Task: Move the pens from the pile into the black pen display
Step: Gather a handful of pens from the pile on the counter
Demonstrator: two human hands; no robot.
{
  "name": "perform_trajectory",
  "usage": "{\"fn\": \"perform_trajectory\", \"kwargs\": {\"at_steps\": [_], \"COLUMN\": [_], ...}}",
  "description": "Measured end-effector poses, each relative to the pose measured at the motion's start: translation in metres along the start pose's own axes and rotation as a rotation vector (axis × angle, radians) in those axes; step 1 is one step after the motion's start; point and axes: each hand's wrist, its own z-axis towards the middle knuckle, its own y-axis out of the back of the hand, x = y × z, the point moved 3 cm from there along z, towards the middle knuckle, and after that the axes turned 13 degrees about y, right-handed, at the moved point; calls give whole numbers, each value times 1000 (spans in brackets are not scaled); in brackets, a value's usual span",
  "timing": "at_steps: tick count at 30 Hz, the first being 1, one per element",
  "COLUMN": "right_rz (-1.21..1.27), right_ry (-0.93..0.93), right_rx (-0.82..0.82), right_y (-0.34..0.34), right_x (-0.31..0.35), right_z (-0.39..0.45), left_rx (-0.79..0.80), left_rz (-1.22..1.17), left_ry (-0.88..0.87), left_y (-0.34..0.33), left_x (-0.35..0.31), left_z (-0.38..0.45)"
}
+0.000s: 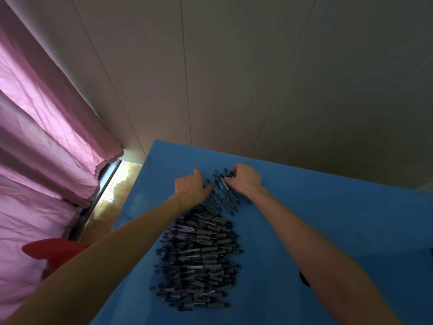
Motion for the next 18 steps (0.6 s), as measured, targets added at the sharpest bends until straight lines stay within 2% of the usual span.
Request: {"fn": "perform_trajectory", "kwargs": {"at_steps": [4,9,15,18], "right_rz": [-116,-304,-217,-108], "right_ry": [40,31,-52,-34], "right_rx": [91,163,227,252], "right_y": [1,3,5,4], "right_x": [3,-1,-37,-50], "right_z": [4,0,-9,-15], "left_rx": [84,51,60,102], "left_rz": [-156,-141,83,86], "left_ry": [14,89,53,18], "left_y": [-6,-6,-1,2], "left_x": [-19,-32,-48,-66], "left_z": [0,1,5,6]}}
